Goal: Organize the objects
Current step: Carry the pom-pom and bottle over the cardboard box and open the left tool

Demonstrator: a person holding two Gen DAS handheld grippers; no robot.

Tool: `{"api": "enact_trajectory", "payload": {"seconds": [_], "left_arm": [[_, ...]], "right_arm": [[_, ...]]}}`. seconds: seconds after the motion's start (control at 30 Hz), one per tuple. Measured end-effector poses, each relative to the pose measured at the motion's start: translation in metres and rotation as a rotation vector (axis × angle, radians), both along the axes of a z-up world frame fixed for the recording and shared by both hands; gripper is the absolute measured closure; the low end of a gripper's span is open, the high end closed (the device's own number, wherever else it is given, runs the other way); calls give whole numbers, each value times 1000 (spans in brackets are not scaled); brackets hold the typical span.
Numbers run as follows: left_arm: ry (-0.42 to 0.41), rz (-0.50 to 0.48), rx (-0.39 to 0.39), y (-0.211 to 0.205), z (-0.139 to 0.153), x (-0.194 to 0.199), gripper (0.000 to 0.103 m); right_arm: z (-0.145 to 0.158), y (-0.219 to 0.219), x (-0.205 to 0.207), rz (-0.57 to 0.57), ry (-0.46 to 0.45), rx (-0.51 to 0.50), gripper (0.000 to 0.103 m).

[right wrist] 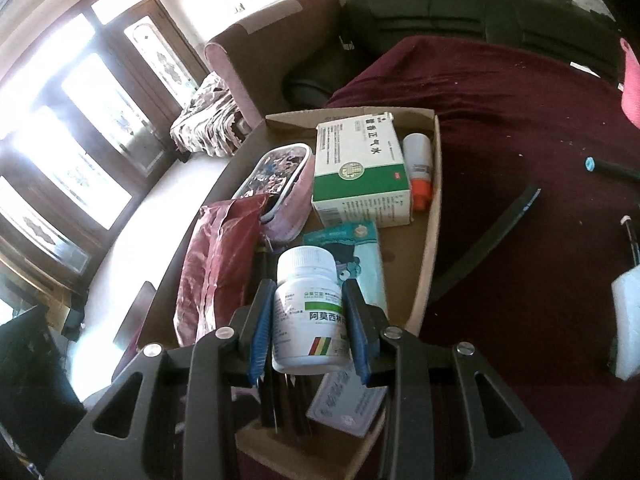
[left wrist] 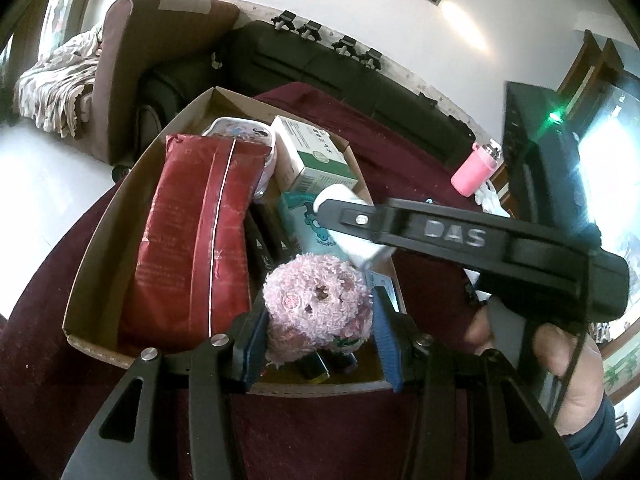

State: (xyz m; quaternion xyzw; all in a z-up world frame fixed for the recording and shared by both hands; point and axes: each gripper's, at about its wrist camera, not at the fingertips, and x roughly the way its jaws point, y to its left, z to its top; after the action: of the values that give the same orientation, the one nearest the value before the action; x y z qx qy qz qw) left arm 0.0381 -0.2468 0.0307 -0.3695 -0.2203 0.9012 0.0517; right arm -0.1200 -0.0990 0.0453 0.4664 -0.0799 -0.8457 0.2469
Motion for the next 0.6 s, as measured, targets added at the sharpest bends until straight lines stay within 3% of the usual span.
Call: {"api": "enact_trajectory", "payload": {"seconds": [0.6], "left_arm": [[-8,-5,-62,14,-1,-6,59]], "right_arm": [[-9,-6,-3,11,-4,45,71]]}}
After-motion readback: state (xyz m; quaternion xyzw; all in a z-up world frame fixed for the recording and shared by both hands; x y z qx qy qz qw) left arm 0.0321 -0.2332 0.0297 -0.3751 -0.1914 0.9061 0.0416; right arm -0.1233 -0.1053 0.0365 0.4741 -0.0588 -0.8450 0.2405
